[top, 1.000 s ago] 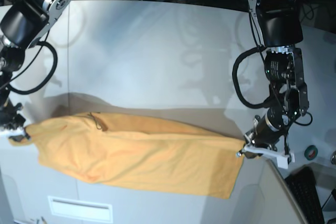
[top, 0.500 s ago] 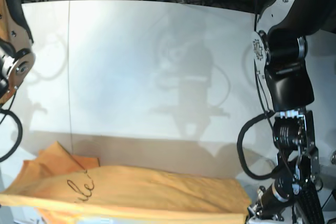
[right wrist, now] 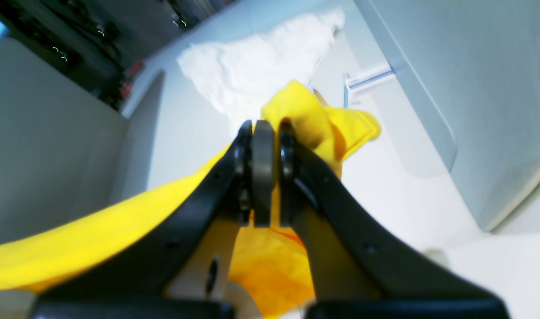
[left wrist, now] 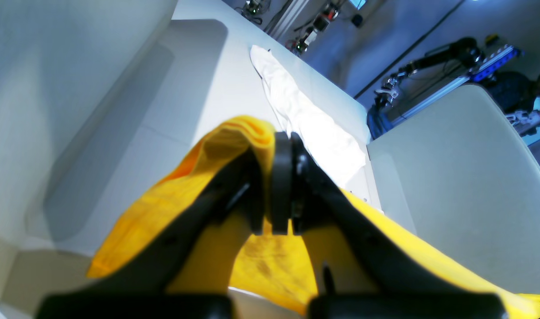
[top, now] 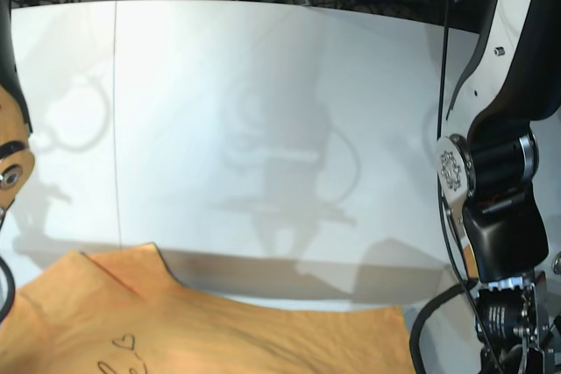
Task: Layout the t-shirt on the table in an organized manner, then fold the t-shirt properly
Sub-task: 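Lift the shirt high with both grippers and shake it out, then lay the shirt flat across the table with both grippers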
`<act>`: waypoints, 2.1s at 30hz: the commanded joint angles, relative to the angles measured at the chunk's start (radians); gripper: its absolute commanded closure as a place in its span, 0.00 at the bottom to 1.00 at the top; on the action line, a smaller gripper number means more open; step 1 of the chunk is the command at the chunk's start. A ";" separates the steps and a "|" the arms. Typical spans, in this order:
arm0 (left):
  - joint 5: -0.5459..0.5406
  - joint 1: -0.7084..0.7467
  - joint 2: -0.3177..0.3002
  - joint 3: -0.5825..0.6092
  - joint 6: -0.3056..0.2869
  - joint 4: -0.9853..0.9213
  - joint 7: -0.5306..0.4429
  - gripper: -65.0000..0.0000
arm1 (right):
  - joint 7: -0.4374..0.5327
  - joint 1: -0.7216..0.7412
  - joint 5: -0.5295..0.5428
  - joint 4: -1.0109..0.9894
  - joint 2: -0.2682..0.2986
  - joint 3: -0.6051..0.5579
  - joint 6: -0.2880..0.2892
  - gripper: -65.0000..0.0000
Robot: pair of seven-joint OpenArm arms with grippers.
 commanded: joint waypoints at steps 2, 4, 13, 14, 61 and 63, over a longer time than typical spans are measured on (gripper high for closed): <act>-0.004 -0.100 -0.009 -0.001 -0.007 -0.016 -0.040 1.00 | 0.044 0.096 0.015 0.018 0.023 -0.003 0.004 1.00; -0.004 -0.143 -0.007 -0.001 -0.007 -0.037 -0.040 1.00 | 0.044 0.136 0.015 0.018 0.023 -0.003 0.004 1.00; -0.011 -0.255 -0.007 -0.001 -0.007 -0.050 -0.038 1.00 | 0.042 0.190 0.018 0.065 0.066 -0.163 0.004 1.00; -0.011 -0.250 -0.007 -0.001 -0.007 -0.048 -0.038 1.00 | 0.042 0.170 0.018 0.091 0.066 -0.149 0.004 1.00; -0.004 1.312 -0.101 -0.041 -0.010 0.510 -0.078 1.00 | 0.113 -1.199 0.021 0.242 -0.226 0.253 0.089 1.00; -0.004 1.339 -0.101 -0.075 -0.010 0.503 -0.078 1.00 | 0.113 -1.222 0.021 0.242 -0.226 0.253 0.089 1.00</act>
